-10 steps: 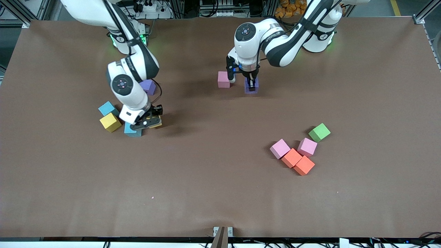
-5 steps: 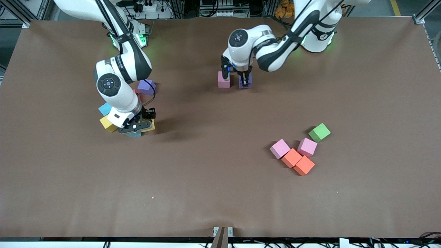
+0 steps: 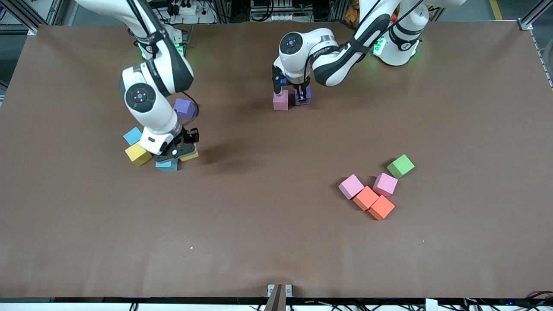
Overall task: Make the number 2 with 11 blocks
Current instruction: 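Carry the blue cube beside the lone pink cube with the left gripper, then release the blue cube with the left gripper while the right gripper carries yellow, then place the yellow cube beside the pink cube while the left gripper reaches pink, then grasp the pink cube by the orange cubes with the left gripper and lift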
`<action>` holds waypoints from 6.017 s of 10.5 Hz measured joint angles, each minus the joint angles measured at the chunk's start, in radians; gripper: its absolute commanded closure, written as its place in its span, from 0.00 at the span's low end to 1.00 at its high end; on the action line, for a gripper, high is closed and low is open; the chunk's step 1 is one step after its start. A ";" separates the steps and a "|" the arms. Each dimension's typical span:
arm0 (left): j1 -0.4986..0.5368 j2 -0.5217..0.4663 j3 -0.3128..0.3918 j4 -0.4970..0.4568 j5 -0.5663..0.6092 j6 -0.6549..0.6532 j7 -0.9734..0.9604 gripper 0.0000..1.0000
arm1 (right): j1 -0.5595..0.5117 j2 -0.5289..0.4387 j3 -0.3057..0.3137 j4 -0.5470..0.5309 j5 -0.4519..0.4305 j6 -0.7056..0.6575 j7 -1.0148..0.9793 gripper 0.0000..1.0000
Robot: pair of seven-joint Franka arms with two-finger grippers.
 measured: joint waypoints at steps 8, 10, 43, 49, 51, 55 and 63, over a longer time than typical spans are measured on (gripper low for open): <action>-0.027 0.058 0.000 0.048 0.135 0.003 -0.109 0.47 | 0.055 -0.083 0.010 -0.006 -0.001 -0.090 -0.084 0.53; -0.027 0.070 0.000 0.061 0.146 0.003 -0.110 0.45 | 0.058 -0.090 0.010 -0.008 -0.002 -0.094 -0.124 0.53; 0.514 0.059 0.012 0.510 -0.021 -0.422 -0.886 0.00 | 0.518 -0.020 0.010 -0.272 -0.087 0.313 -0.400 0.56; 0.347 0.270 0.148 0.683 -0.026 -0.381 -1.504 0.00 | 0.530 0.120 0.036 -0.171 -0.130 0.352 -0.397 0.57; 0.282 0.272 0.224 0.687 -0.026 -0.344 -1.541 0.00 | 0.531 0.139 0.068 -0.150 -0.130 0.351 -0.382 0.57; 0.273 0.280 0.251 0.689 -0.025 -0.234 -1.552 0.00 | 0.532 0.148 0.102 -0.144 -0.130 0.345 -0.375 0.56; 0.274 0.337 0.266 0.687 0.024 -0.200 -1.550 0.00 | 0.532 0.175 0.117 -0.119 -0.130 0.343 -0.337 0.57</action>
